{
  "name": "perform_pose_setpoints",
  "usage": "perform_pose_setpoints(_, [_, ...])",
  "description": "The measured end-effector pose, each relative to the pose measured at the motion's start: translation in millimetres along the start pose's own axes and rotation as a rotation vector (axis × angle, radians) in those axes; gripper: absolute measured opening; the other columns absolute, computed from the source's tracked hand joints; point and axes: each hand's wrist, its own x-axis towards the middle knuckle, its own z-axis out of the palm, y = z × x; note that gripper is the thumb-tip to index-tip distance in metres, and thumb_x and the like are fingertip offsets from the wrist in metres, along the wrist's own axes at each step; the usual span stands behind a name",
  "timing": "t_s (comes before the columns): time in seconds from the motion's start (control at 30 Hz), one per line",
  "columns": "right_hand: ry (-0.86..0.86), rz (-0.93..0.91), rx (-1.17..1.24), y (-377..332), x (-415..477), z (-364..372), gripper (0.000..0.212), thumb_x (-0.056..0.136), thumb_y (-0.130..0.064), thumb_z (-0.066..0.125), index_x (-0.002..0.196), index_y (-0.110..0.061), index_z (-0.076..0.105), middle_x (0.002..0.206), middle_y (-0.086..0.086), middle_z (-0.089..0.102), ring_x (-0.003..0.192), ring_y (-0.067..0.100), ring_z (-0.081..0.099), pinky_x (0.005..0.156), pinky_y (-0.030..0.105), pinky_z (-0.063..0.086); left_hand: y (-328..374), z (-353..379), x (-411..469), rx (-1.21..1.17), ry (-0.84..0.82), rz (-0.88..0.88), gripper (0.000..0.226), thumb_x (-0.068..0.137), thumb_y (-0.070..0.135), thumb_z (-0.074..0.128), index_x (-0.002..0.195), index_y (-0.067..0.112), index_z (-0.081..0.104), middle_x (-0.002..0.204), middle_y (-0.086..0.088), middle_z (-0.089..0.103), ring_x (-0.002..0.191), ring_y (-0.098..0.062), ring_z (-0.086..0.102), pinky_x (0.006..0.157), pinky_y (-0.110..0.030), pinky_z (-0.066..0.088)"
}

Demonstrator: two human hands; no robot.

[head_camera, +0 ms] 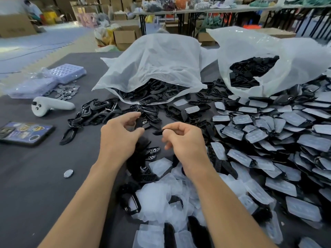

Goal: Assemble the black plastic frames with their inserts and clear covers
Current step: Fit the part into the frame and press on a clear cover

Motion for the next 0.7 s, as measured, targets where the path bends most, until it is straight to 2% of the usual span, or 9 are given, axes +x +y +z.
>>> perform_pose_setpoints(0.1, [0.002, 0.007, 0.021, -0.1, 0.6, 1.3, 0.015, 0.091, -0.009, 0.07, 0.081, -0.019, 0.075, 0.062, 0.001, 0.071, 0.045, 0.008, 0.054, 0.049, 0.017, 0.046, -2.7, -8.0, 4.4, 0.034, -0.112, -0.008, 0.057, 0.074, 0.034, 0.089, 0.126, 0.044, 0.071, 0.109, 0.032, 0.067, 0.092, 0.035, 0.05, 0.084, 0.009, 0.033])
perform_pose_setpoints(0.2, [0.004, -0.001, -0.008, 1.3, 3.0, 3.6, 0.017, 0.091, -0.012, 0.07, 0.078, -0.022, 0.074, 0.059, 0.001, 0.069, 0.046, 0.008, 0.051, 0.052, 0.023, 0.045, -6.3, -14.8, 18.9, 0.064, -0.083, -0.06, 0.062, 0.079, 0.033, 0.084, 0.137, 0.042, 0.065, 0.124, 0.021, 0.069, 0.108, 0.01, 0.056, 0.092, -0.007, 0.034])
perform_pose_setpoints(0.27, [0.008, 0.0, -0.007, 2.5, 4.5, 4.0, 0.018, 0.091, -0.014, 0.07, 0.075, -0.022, 0.074, 0.057, 0.0, 0.066, 0.046, 0.008, 0.049, 0.055, 0.027, 0.043, -10.9, -12.7, 23.0, 0.114, -0.126, -0.08, 0.059, 0.082, 0.033, 0.08, 0.138, 0.042, 0.064, 0.115, 0.019, 0.069, 0.106, -0.002, 0.057, 0.091, -0.017, 0.037])
perform_pose_setpoints(0.33, [0.013, 0.007, 0.01, 3.8, 5.4, 3.9, 0.019, 0.091, -0.015, 0.07, 0.075, -0.024, 0.074, 0.055, -0.001, 0.064, 0.046, 0.009, 0.046, 0.053, 0.028, 0.04, -16.5, -4.4, 22.4, 0.146, -0.157, -0.062, 0.052, 0.085, 0.032, 0.075, 0.135, 0.041, 0.066, 0.111, 0.016, 0.07, 0.101, -0.006, 0.058, 0.087, -0.018, 0.039])
perform_pose_setpoints(0.4, [0.011, 0.014, 0.016, 4.7, 6.1, 3.6, 0.02, 0.092, -0.015, 0.069, 0.074, -0.024, 0.074, 0.055, -0.001, 0.063, 0.046, 0.009, 0.044, 0.052, 0.026, 0.038, -22.5, 1.9, 25.6, 0.193, -0.057, -0.026, 0.05, 0.091, 0.024, 0.068, 0.141, 0.031, 0.064, 0.138, 0.006, 0.064, 0.12, -0.009, 0.054, 0.103, -0.023, 0.038])
perform_pose_setpoints(0.47, [-0.008, 0.018, 0.003, 4.6, 6.0, 3.8, 0.021, 0.092, -0.015, 0.068, 0.077, -0.028, 0.074, 0.055, -0.001, 0.064, 0.046, 0.009, 0.045, 0.054, 0.026, 0.04, -29.6, -2.9, 37.0, 0.296, 0.077, -0.037, 0.055, 0.096, 0.018, 0.06, 0.151, 0.021, 0.053, 0.162, -0.006, 0.043, 0.15, -0.021, 0.034, 0.124, -0.033, 0.021])
perform_pose_setpoints(0.53, [-0.03, 0.012, -0.014, 4.4, 5.7, 3.9, 0.024, 0.093, -0.015, 0.068, 0.078, -0.034, 0.073, 0.056, 0.0, 0.065, 0.046, 0.008, 0.046, 0.056, 0.027, 0.041, -41.3, -12.5, 50.6, 0.419, 0.078, -0.083, 0.059, 0.099, 0.017, 0.054, 0.157, 0.017, 0.043, 0.169, -0.011, 0.029, 0.158, -0.028, 0.019, 0.129, -0.037, 0.01])
perform_pose_setpoints(0.63, [-0.053, -0.002, -0.026, 4.2, 5.9, 4.0, 0.025, 0.093, -0.015, 0.068, 0.079, -0.036, 0.072, 0.059, 0.002, 0.068, 0.047, 0.007, 0.049, 0.059, 0.028, 0.044, -52.7, -18.8, 60.6, 0.479, -0.041, -0.036, 0.053, 0.097, 0.013, 0.056, 0.15, 0.017, 0.054, 0.157, -0.009, 0.05, 0.145, -0.032, 0.043, 0.121, -0.043, 0.033])
perform_pose_setpoints(0.7, [-0.054, 0.001, -0.043, 4.9, 6.9, 2.9, 0.025, 0.093, -0.015, 0.068, 0.079, -0.036, 0.072, 0.059, 0.002, 0.068, 0.048, 0.008, 0.049, 0.059, 0.029, 0.045, -49.2, -16.2, 58.1, 0.443, 0.029, -0.016, 0.052, 0.091, 0.011, 0.063, 0.141, 0.026, 0.064, 0.138, -0.009, 0.067, 0.128, -0.035, 0.058, 0.108, -0.044, 0.043])
